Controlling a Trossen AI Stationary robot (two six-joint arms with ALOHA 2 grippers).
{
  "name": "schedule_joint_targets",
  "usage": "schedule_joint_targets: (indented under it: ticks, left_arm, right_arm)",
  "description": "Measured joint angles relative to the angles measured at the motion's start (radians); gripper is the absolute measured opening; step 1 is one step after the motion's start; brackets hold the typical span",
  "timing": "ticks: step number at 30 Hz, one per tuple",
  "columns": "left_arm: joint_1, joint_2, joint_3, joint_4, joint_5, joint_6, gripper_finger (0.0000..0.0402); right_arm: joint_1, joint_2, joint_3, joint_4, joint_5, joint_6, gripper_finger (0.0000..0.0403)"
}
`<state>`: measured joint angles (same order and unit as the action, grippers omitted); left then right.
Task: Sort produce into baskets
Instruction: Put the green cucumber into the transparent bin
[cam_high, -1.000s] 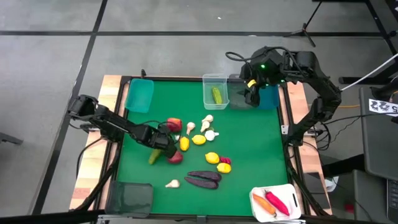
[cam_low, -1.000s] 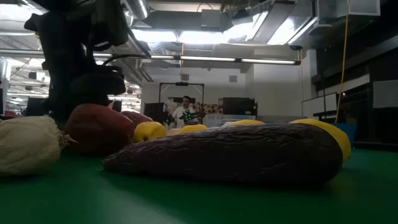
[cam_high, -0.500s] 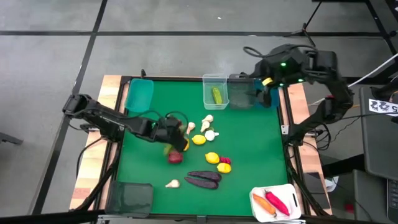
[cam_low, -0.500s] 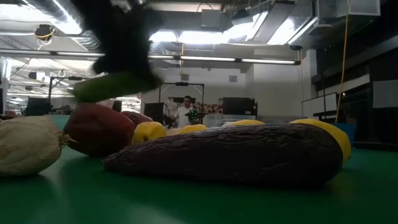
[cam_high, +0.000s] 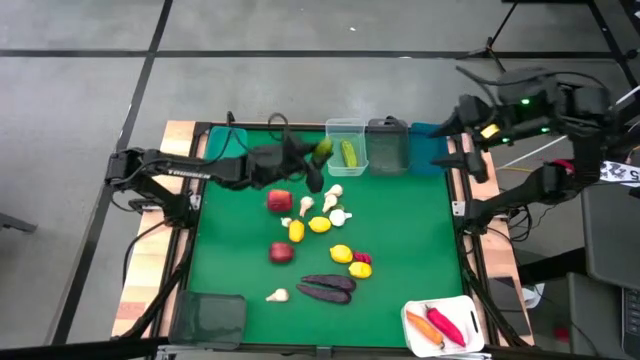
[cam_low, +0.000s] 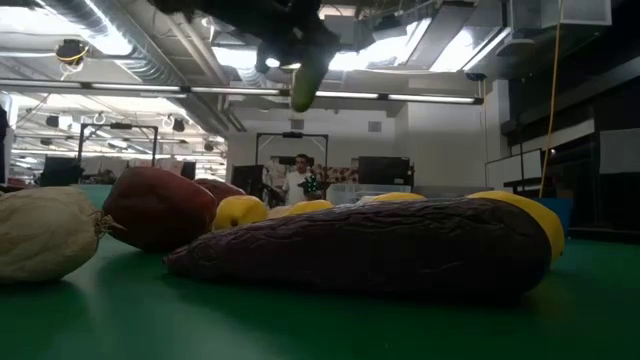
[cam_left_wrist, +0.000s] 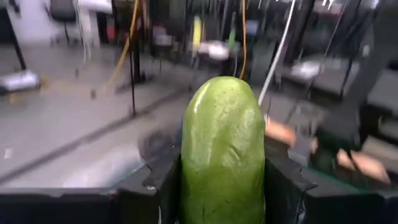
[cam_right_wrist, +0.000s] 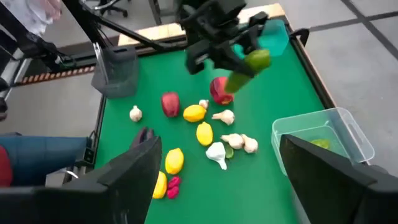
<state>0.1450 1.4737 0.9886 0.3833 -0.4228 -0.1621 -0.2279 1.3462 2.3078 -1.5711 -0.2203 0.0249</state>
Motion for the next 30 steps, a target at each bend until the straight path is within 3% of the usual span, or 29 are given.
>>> schedule_joint_targets:
  ticks: [5,12,20,27,30]
  left_arm:
    - [0.096,0.123,0.0,0.29,0.134,0.061,0.0164]
    - [0.209,0.37,0.004,0.612,0.159,-0.001,0.0164]
    - [0.309,0.552,0.107,0.577,0.266,-0.205,0.0164]
    - [0.317,0.563,0.195,0.307,0.279,-0.245,0.0168]
    - [0.324,0.564,0.214,0.271,0.352,-0.214,0.0185]
  right_arm:
    - [0.0,-0.027,0.0,0.0,-0.004,0.019,0.0324]
    - [0.0,-0.029,0.0,0.0,-0.011,0.023,0.0324]
    - [0.0,-0.029,0.0,0.0,-0.036,0.02,0.0324]
    - [0.0,-0.028,0.0,0.0,-0.061,0.01,0.0324]
    - [0.0,-0.029,-0.007,0.003,-0.09,-0.004,0.0324]
